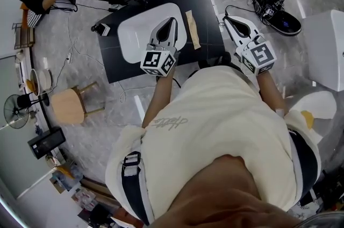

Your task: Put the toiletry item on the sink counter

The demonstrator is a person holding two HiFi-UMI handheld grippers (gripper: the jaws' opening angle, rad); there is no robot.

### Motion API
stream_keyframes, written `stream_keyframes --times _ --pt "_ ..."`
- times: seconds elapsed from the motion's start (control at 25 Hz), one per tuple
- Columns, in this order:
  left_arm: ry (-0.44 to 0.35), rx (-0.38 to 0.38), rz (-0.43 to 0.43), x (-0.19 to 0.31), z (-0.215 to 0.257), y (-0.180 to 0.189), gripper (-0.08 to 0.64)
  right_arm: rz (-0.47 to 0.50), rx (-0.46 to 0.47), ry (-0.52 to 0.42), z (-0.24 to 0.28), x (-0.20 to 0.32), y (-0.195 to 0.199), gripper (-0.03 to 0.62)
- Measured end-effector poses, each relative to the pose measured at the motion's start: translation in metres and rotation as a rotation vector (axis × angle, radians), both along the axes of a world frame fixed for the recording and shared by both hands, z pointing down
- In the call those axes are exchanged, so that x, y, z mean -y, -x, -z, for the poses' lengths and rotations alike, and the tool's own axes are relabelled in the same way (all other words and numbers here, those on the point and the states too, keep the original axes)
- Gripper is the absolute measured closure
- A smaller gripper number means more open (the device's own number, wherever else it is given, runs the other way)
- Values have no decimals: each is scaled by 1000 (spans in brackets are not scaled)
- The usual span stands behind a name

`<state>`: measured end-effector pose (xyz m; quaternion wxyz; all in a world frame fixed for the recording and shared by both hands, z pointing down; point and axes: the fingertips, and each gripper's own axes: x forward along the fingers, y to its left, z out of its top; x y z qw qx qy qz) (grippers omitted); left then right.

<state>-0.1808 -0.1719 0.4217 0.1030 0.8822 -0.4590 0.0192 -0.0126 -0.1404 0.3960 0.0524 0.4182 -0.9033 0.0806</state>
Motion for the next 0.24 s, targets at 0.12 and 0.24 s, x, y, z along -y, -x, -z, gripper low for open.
stream_keyframes --times 0.12,0.24 --pt "12 -4 2 2 -3 -1 555 9 -6 4 -2 3 3 598" --pt "6 -4 -3 8 -2 -3 555 27 -17 1 -2 8 8 598"
